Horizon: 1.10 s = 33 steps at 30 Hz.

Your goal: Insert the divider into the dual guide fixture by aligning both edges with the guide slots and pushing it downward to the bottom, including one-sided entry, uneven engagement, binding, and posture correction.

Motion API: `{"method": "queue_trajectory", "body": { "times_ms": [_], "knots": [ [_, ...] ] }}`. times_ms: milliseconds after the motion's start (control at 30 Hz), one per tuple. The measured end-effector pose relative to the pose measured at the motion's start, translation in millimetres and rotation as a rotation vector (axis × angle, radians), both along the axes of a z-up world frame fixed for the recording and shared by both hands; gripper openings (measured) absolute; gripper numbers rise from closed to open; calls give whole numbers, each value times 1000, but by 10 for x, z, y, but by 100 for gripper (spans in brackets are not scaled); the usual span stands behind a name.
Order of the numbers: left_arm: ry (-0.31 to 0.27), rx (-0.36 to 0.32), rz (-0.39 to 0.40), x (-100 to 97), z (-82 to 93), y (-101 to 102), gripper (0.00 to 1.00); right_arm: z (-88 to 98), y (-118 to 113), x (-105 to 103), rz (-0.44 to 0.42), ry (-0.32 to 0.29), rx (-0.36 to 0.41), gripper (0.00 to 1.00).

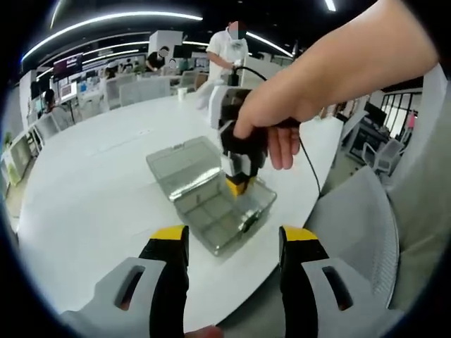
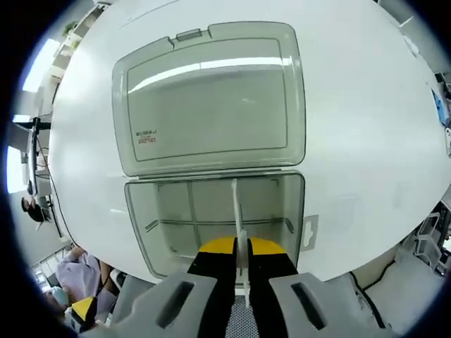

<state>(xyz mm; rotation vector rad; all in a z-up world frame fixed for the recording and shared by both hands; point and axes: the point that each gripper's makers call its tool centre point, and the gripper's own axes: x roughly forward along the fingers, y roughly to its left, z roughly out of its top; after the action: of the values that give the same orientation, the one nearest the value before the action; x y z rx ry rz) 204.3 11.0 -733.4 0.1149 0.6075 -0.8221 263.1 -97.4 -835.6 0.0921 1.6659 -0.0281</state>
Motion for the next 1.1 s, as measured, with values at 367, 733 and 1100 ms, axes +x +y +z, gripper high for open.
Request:
{"method": "queue_trajectory", "body": {
  "times_ms": [367,733,1100],
  "knots": [
    [-2,-6,7,-18,21,1,50,23,13,-25,-15,-3,2,0],
    [-4,-6,7,4,27,5,50,97,52,-83,-27,4,2,0],
    [-6,-10,9,18,32,7,50,-4,24,57,-6,0,0,0]
  ]
}}
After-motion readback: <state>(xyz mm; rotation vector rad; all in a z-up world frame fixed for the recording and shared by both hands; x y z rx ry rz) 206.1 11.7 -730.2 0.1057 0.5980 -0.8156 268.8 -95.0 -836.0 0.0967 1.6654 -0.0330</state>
